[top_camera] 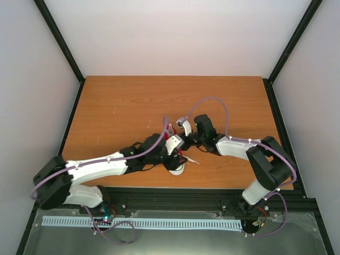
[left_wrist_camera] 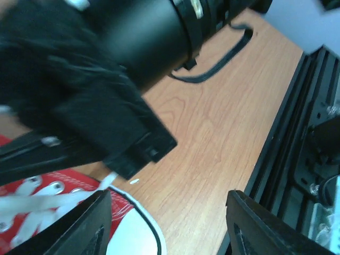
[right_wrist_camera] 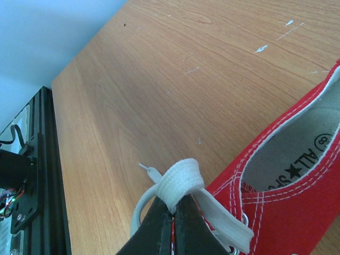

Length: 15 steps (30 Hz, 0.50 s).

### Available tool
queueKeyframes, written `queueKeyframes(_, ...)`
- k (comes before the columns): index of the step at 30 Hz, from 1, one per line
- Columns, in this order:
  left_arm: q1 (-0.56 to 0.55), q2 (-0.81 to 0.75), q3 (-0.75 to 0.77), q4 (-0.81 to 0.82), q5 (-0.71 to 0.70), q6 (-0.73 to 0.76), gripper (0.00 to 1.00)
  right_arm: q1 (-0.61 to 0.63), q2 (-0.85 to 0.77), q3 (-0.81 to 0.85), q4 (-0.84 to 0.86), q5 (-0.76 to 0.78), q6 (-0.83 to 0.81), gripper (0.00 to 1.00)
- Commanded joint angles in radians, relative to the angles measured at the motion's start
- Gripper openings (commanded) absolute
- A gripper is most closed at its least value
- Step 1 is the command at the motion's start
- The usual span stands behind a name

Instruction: Tie the shoes

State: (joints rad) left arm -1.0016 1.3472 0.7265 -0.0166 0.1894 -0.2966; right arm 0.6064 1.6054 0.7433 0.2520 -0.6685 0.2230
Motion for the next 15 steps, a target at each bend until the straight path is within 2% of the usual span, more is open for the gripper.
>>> queueKeyframes(1, 0.068, -0.176, -0.074, -0.004, -0.115, -0.076, 0.61, -0.005, -0.005, -0.013, 0.076, -0.026, -0.022, 0.03)
queueKeyframes(5, 0.157, -0.193, -0.076, -0.063, -0.207, -0.204, 0.57, -0.005, -0.006, -0.030, 0.098, -0.026, -0.026, 0.03)
queueKeyframes(8, 0.214, -0.132, -0.020, -0.077, -0.156, -0.285, 0.49, -0.004, -0.013, -0.045, 0.112, -0.018, -0.035, 0.03)
queueKeyframes(11, 0.248, -0.085, 0.009, -0.004, -0.087, -0.349, 0.46, -0.004, -0.017, -0.058, 0.130, -0.019, -0.040, 0.03)
queueKeyframes(15, 0.258, -0.037, 0.050, -0.001, -0.076, -0.393, 0.44, 0.001, -0.022, -0.067, 0.141, -0.022, -0.050, 0.03)
